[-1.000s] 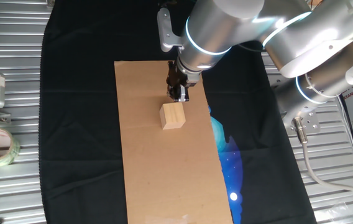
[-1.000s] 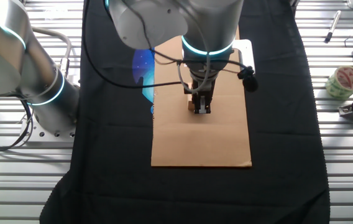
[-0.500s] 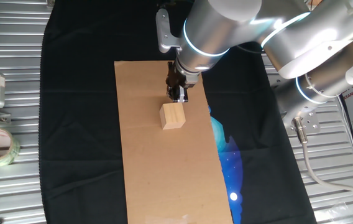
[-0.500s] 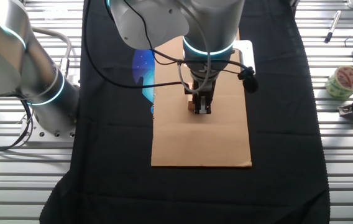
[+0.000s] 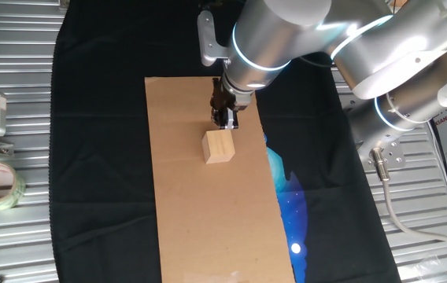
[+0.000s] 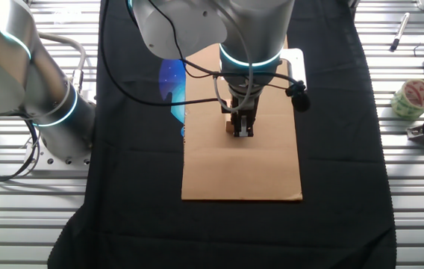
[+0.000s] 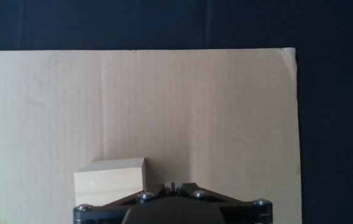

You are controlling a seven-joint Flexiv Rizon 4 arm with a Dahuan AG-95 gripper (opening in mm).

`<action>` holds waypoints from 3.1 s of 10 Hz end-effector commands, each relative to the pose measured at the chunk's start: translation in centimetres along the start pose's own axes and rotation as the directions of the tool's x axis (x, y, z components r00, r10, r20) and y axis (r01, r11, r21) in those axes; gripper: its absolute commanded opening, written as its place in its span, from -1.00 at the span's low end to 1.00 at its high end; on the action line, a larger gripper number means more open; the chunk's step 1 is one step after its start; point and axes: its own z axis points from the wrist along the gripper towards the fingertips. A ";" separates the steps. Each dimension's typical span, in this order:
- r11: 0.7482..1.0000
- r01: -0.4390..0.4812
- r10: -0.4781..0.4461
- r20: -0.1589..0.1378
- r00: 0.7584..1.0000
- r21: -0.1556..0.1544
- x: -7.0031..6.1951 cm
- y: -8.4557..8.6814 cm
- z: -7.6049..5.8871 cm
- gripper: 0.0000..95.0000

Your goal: Use the gripper to push the small block from left to right

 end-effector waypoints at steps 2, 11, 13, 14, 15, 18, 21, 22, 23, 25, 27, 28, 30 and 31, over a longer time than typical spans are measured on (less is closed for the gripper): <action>1.000 -0.008 0.008 0.001 1.000 0.001 0.0 0.0 0.0 -1.00; 1.000 -0.006 0.006 0.011 1.000 0.001 0.2 0.0 0.8 -1.00; 1.000 -0.006 0.006 0.011 1.000 0.000 0.2 0.0 0.9 -1.00; 1.000 -0.005 0.005 0.012 1.000 0.001 0.2 0.0 1.0 -1.00; 1.000 -0.005 0.005 0.012 1.000 0.001 0.2 0.0 1.1 -1.00; 1.000 -0.005 0.005 0.017 1.000 0.001 0.2 0.0 1.7 -1.00; 1.000 -0.005 0.005 0.026 1.000 0.000 0.3 0.0 2.2 -1.00; 1.000 -0.005 0.005 0.027 1.000 0.001 0.3 0.0 2.2 -1.00; 1.000 -0.005 0.005 0.028 1.000 0.001 0.3 0.1 2.2 -1.00; 1.000 -0.006 0.006 0.028 1.000 0.002 0.2 0.1 2.3 -1.00; 1.000 -0.007 0.007 0.029 1.000 0.003 0.2 0.3 2.4 -1.00; 1.000 -0.007 0.007 0.030 1.000 0.003 0.2 0.3 2.5 -1.00; 1.000 -0.007 0.007 0.031 0.999 0.003 0.2 0.4 2.5 -1.00; 1.000 -0.006 0.006 0.031 0.999 0.002 0.2 0.4 2.5 -1.00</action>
